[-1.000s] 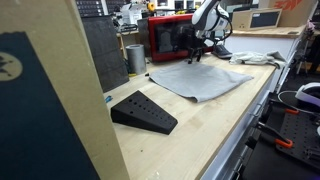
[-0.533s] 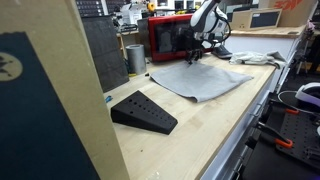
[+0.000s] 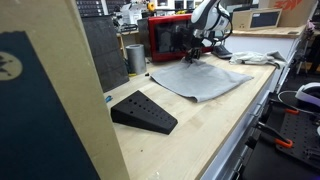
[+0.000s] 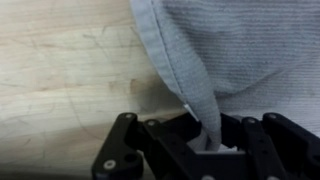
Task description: Fold the grey towel once from top to bottom and twice from right to left.
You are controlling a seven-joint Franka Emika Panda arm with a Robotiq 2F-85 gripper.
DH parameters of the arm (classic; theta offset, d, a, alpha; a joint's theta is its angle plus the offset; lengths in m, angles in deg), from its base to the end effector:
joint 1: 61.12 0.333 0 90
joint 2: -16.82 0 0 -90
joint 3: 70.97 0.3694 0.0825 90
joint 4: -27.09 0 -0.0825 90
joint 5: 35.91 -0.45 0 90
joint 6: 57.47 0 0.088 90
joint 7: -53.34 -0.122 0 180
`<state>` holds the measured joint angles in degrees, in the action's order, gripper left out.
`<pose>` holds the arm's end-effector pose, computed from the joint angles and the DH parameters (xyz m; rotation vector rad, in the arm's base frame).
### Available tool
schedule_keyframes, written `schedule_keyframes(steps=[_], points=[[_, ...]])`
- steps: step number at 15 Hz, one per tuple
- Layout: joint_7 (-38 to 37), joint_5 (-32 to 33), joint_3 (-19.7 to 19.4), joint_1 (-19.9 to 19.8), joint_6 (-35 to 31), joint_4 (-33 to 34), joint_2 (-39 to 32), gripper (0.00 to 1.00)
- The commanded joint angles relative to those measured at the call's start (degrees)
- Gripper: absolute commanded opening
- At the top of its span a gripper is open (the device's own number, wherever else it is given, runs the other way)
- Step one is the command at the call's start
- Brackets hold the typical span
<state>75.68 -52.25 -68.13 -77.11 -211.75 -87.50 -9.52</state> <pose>0.6782 -0.1674 0.2312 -3.0150 0.1363 -0.4122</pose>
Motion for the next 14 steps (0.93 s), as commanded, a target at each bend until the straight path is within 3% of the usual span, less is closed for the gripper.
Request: schedule_keyframes(steps=[1, 8, 14], points=[[2.1, -1.2, 2.0, -1.4, -3.2, -8.3, 8.3, 0.0], [10.3, -0.5, 1.6, 0.4, -4.2, -20.1, 19.9, 0.0], [18.9, -0.7, 0.3, 5.0, -2.9, -28.4, 26.2, 0.0]])
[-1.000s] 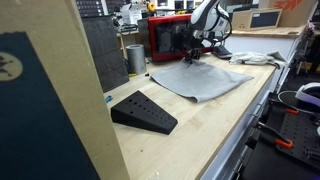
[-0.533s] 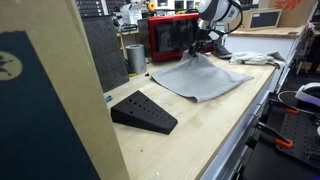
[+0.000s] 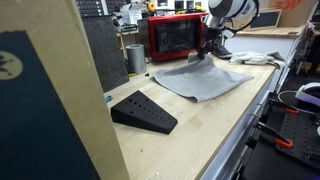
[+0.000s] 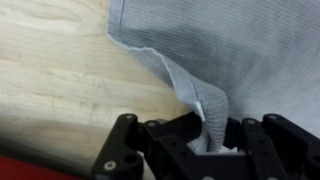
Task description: Fold the grey towel once from top to bottom and twice from right to left.
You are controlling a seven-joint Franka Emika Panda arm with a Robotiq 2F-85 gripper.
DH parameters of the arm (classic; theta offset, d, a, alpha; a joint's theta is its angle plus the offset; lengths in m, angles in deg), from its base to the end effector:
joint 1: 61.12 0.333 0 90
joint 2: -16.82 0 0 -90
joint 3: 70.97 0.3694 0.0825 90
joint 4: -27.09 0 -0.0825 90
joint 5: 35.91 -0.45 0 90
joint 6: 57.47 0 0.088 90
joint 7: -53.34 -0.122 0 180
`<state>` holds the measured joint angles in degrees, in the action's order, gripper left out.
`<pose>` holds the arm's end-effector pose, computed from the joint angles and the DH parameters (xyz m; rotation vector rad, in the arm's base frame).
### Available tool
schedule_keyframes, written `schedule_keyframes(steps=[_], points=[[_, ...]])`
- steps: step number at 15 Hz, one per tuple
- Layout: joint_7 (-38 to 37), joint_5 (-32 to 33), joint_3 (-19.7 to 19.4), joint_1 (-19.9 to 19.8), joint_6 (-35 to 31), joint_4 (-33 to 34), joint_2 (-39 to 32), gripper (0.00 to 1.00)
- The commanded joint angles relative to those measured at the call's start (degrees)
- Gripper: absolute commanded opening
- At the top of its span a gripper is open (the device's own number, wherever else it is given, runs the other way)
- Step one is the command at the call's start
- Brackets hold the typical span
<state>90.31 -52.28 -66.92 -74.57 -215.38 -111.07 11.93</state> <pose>0.5561 -0.1021 0.2878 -3.0542 -0.3512 -0.4544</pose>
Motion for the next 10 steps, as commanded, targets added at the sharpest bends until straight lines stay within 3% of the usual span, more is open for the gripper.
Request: schedule_keyframes(steps=[1, 5, 10], points=[[5.6, -1.2, -1.1, 3.3, 1.5, -6.0, 6.0, 0.0], [11.8, -2.1, -3.7, 6.3, 7.9, -10.6, 12.7, 0.0], [16.2, 7.7, -11.1, 6.3, 20.4, -14.1, 21.7, 0.0]])
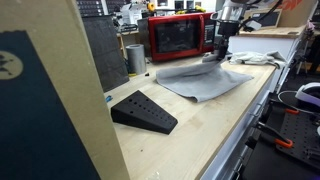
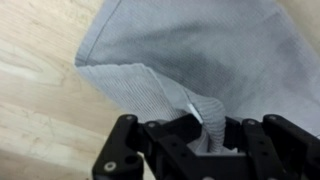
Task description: Fold the grey towel once from top to bottom and twice from right to left.
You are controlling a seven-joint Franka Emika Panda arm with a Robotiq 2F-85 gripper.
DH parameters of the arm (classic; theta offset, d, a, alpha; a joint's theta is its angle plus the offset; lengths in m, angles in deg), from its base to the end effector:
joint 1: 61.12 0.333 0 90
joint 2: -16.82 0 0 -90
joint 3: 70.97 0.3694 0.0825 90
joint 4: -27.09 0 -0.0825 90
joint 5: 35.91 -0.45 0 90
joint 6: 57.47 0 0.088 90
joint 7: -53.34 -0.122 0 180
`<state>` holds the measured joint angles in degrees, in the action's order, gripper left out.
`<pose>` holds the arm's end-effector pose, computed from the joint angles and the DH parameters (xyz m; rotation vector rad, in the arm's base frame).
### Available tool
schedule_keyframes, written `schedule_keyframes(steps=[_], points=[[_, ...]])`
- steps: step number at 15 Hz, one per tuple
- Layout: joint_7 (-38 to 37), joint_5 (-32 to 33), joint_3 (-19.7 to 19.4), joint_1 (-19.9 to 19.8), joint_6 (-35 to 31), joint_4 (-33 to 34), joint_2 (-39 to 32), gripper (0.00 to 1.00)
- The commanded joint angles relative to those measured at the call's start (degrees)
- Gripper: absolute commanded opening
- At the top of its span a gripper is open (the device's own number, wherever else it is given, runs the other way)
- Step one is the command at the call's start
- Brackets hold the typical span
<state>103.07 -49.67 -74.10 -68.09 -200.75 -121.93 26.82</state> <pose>0.4643 -0.0815 0.3103 -2.9356 -0.7567 -0.2169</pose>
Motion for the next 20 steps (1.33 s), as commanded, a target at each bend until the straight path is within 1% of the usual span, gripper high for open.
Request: schedule_keyframes(steps=[1, 3, 5, 6, 7, 8, 9, 12, 13, 17, 20], points=[[3.7, 8.0, -5.2, -0.7, 7.6, -3.5, 8.1, 0.0], [3.8, 14.2, -7.5, -1.8, 9.3, -4.2, 9.8, 0.0], [3.1, 19.6, -8.8, -2.7, 8.2, -5.5, 10.9, 0.0], [2.5, 21.6, -9.2, -3.0, 7.1, -6.3, 11.4, 0.25], [2.2, 23.0, -9.4, -3.0, 6.4, -6.9, 11.9, 0.28], [1.7, 23.4, -9.6, -2.8, 6.2, -7.4, 12.6, 0.33], [1.3, 23.3, -9.7, -2.5, 5.7, -7.9, 13.1, 0.4], [0.4, 19.7, -10.2, -0.9, 6.4, -8.6, 14.9, 0.64], [0.0, 18.6, -10.3, -0.5, 6.4, -8.7, 15.3, 0.7], [-5.2, 12.7, -10.0, 1.7, 6.0, -7.7, 15.1, 1.0], [-9.5, 7.6, -9.3, 4.5, 4.3, -6.9, 12.7, 1.0]])
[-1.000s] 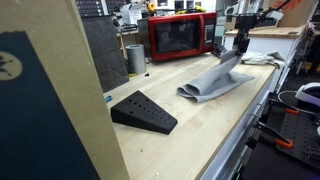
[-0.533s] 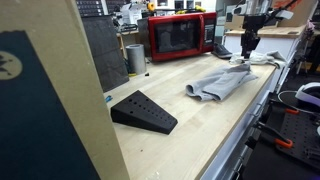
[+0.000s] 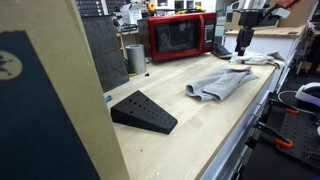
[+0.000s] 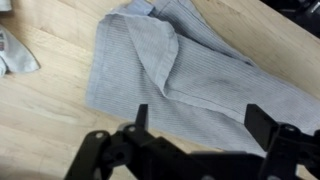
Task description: Fold the grey towel once from top to bottom and twice from right to left.
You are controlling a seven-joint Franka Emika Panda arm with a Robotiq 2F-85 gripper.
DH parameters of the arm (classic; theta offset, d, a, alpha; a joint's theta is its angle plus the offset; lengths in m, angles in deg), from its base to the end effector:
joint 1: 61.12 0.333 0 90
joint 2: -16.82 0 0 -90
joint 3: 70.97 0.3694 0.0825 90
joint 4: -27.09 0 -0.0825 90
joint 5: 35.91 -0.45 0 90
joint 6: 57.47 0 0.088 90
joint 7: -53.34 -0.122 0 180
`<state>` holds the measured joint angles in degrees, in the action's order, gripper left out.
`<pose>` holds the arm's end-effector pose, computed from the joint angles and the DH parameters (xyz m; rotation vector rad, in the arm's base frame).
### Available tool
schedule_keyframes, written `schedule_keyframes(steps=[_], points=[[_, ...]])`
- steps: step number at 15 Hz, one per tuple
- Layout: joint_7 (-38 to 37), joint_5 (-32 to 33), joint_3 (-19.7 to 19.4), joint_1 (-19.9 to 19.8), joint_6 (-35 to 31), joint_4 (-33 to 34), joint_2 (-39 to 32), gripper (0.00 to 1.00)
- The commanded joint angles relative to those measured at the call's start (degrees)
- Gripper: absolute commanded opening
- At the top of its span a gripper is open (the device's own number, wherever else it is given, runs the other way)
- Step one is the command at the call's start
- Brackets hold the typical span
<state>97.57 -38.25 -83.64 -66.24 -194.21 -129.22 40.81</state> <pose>0.3933 -0.1183 0.3435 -2.9916 -0.6818 -0.1805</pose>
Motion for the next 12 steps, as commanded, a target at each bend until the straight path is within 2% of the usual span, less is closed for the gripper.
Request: schedule_keyframes(steps=[1, 8, 12], points=[[-5.0, -5.3, 0.4, 3.7, -3.2, 0.5, -2.2, 1.0], [-15.2, -11.6, 4.5, 10.3, -9.1, 0.1, -7.6, 1.0], [-16.7, -15.0, 6.3, 13.1, -9.6, -0.3, -9.3, 1.0]])
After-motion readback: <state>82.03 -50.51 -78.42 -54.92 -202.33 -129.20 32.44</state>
